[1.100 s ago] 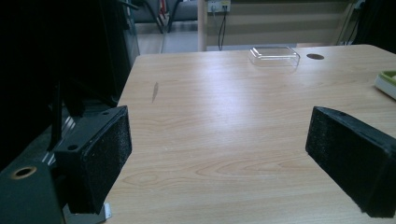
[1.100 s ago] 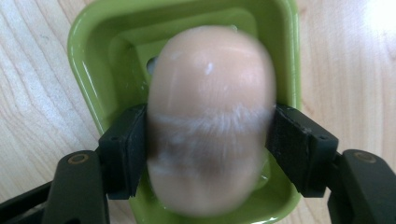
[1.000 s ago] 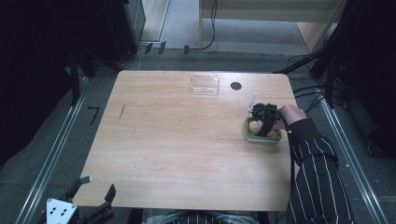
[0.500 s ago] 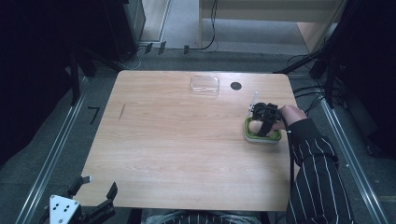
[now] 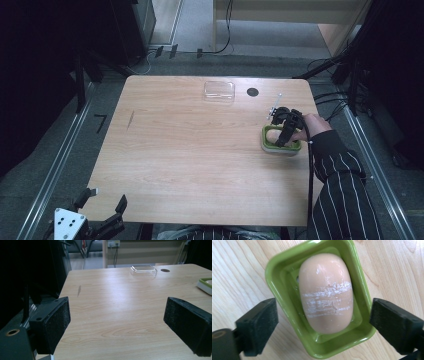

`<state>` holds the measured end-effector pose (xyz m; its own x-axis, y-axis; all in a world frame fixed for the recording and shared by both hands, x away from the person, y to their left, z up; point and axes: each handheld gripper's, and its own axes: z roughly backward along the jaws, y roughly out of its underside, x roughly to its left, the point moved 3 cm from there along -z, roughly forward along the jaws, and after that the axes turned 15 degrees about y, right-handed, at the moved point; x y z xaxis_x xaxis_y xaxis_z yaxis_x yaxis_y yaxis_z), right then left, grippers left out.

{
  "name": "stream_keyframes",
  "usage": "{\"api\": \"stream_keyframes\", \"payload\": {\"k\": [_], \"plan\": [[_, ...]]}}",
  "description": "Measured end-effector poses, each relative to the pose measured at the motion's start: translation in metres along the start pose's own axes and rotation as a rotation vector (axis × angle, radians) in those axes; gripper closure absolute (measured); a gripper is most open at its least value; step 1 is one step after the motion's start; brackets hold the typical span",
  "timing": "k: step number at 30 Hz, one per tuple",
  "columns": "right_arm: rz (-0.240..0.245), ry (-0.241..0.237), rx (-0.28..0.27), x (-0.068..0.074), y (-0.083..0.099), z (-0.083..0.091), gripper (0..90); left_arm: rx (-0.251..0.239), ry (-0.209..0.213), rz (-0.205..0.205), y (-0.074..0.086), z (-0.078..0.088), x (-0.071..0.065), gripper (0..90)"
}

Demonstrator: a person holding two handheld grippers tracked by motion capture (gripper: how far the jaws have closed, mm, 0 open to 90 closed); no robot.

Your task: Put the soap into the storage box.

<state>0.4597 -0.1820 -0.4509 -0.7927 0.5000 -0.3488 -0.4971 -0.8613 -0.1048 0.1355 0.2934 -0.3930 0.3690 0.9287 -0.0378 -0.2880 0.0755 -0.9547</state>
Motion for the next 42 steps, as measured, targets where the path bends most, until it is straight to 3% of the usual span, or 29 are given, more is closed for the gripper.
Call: {"api": "stream_keyframes", "payload": {"k": [4, 7, 11, 24, 34, 42], "plan": [[-0.045, 0.0, 0.003, 0.005, 0.002, 0.007, 4.0, 0.0, 0.008, -0.001, 0.0, -0.001, 0.001, 7.2], [-0.04, 0.014, 0.011, 0.007, 0.003, 0.009, 3.5, -0.004, 0.01, 0.001, 0.0, -0.001, 0.001, 7.2], [-0.068, 0.026, 0.013, 0.017, 0.005, 0.015, 2.8, -0.001, 0.016, -0.003, -0.001, -0.004, 0.001, 7.2], [-0.061, 0.041, 0.037, 0.039, 0.016, 0.025, 0.0, -0.002, 0.036, -0.005, -0.003, -0.01, 0.0, 7.2], [-0.123, 0.053, 0.037, 0.056, 0.036, 0.032, 0.0, 0.001, 0.058, -0.014, -0.005, -0.017, -0.001, 7.2], [-0.124, 0.048, 0.073, 0.075, 0.054, 0.033, 0.0, 0.002, 0.071, -0.017, -0.006, -0.02, -0.001, 7.2]]}}
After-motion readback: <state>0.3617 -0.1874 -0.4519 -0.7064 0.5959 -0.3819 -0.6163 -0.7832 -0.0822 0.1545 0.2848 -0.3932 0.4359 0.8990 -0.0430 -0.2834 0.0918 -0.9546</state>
